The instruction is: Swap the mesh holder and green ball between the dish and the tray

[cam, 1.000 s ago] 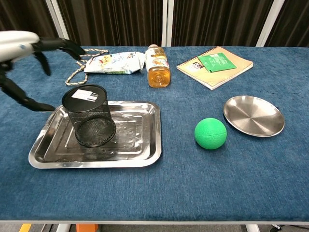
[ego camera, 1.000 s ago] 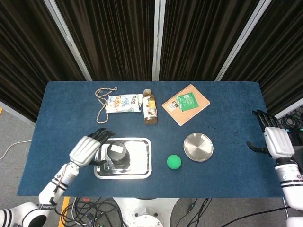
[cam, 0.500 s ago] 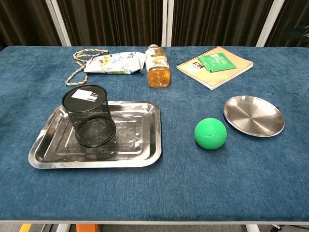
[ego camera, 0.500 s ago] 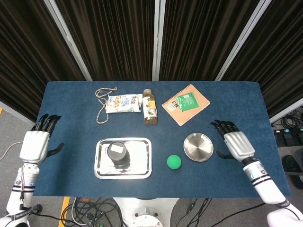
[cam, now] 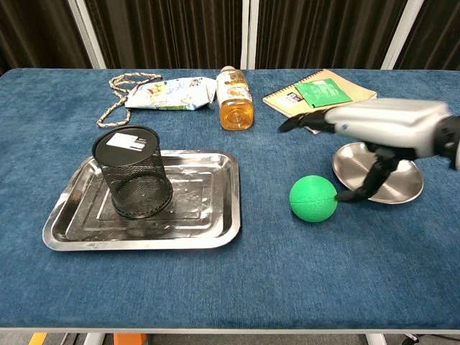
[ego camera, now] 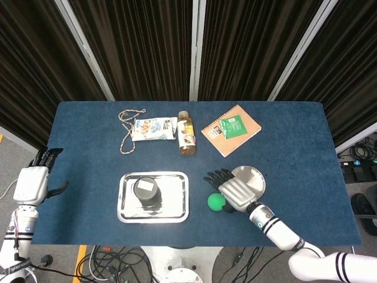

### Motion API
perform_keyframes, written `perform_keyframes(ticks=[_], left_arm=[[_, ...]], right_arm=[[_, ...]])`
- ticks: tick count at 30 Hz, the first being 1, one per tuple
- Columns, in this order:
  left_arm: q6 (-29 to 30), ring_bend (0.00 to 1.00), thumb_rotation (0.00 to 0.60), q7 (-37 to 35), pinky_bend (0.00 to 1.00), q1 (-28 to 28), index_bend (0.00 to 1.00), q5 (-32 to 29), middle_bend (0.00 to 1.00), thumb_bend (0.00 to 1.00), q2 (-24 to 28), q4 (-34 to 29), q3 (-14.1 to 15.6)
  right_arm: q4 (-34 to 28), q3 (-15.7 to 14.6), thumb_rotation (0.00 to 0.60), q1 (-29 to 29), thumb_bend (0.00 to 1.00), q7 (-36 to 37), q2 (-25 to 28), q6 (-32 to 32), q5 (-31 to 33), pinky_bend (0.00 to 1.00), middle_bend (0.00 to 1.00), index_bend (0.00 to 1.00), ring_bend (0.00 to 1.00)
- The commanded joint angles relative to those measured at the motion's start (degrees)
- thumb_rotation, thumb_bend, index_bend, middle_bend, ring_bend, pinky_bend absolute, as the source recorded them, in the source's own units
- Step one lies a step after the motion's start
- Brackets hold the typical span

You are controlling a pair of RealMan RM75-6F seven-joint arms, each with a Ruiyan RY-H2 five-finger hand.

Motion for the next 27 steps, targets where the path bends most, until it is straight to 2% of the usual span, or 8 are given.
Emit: perform_keyframes(ticks=[1, 9, 17, 22, 27], left_arm=[[-0.4, 0.05, 0.6, -0.6, 0.26, 0.4, 0.13, -0.1, 0.12, 0.22, 0.0, 0.5, 0.0], [-1.5, 0.05, 0.6, -1.9, 0.26, 1.3, 0.13, 0.1, 0.12, 0.22, -0.5, 1.8, -0.3], [-2.3, 0.05, 0.6, -2.1, 0.26, 1.8, 0.13, 0.4, 0.12, 0.22, -0.7, 2.3, -0.8], [-2.7, 0.05, 0.6, -2.1, 0.26, 2.1, 0.14, 0.4, 0.12, 0.22, -0.7, 2.4, -1.1], [-3.0, 0.05, 0.6, -2.1, 0.26, 2.3, 0.15, 0.4, 0.12, 0.22, -0.9, 2.7, -1.4]], right_arm=[[0.4, -0.8, 0.6, 2.3, 0.18, -4.7, -3.2, 0.0, 4.0, 0.06, 0.04, 0.0, 0.0], [-0.1, -2.8, 0.6, 3.7, 0.18, -10.0, -5.7, 2.6, 9.6, 0.16, 0.08, 0.0, 0.0], [0.3, -4.2, 0.6, 4.3, 0.2, -11.0, -7.1, 4.3, 11.3, 0.33, 0.16, 0.0, 0.09], [0.7, -5.2, 0.6, 4.6, 0.2, -11.7, -7.7, 4.8, 12.3, 0.39, 0.2, 0.06, 0.13], [1.2, -5.9, 0.6, 4.6, 0.22, -11.8, -8.2, 6.0, 12.3, 0.46, 0.23, 0.17, 0.2]])
